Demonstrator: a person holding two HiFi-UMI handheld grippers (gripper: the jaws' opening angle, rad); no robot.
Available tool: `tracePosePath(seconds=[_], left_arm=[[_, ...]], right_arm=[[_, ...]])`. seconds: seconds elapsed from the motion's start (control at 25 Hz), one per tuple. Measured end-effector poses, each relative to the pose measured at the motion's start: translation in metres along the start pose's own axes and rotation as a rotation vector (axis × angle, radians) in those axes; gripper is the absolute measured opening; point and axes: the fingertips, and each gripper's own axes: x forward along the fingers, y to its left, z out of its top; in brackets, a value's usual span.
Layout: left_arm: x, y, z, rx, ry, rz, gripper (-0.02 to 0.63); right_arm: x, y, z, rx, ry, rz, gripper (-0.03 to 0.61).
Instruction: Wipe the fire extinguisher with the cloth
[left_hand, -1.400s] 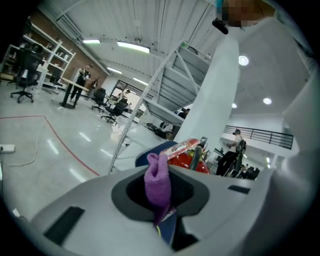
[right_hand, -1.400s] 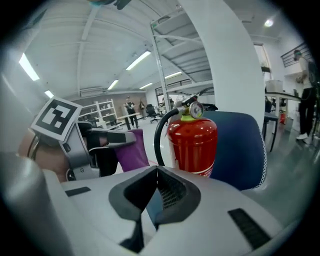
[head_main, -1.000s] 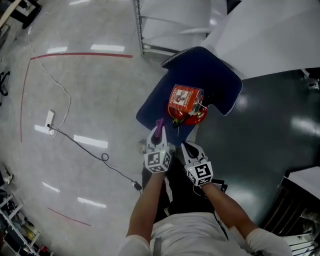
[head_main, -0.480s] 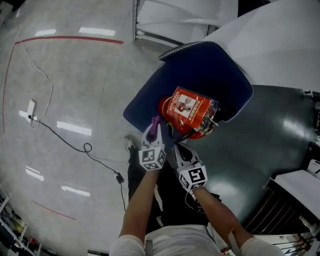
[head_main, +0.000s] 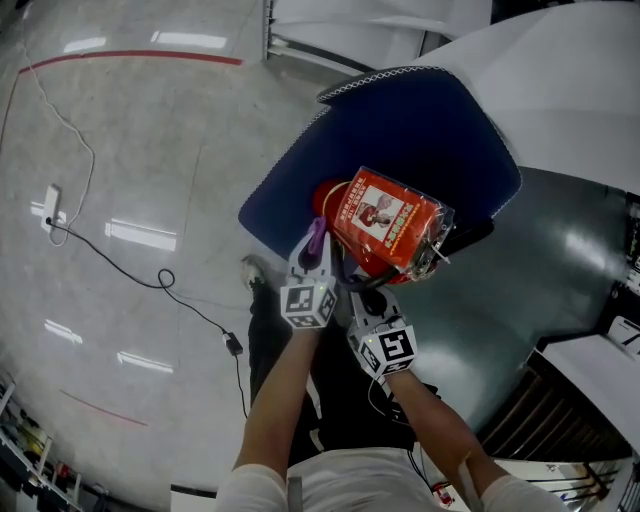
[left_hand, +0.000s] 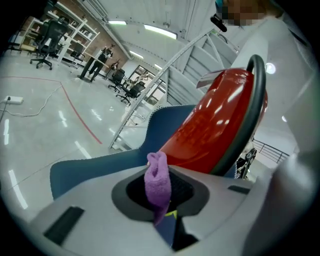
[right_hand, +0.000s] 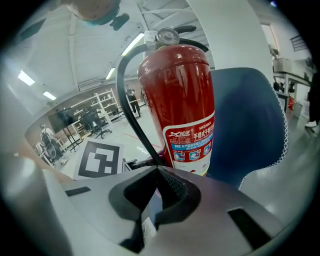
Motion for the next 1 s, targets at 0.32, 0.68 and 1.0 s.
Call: tracePosePath(seconds=[0.32, 0.68, 1.0], left_arm=[[-0.024, -0.021, 0.026, -0.046, -0.042, -0.017, 0.051], [-0.073, -0.048, 0.09, -0.089, -0.131, -0.028, 0.051], [-0.106, -0.089, 0.144, -0.048, -0.167, -0.064, 0.051]], right_arm=[[-0.015, -0.005, 0.01, -0.013, -0.015, -0.009, 0.012], [-0.041, 0.003, 0.031, -0.023, -0.073, -0.033, 0.012], [-0.085, 0.023, 0.05, -0.023, -0.119, -0.027, 0.012]])
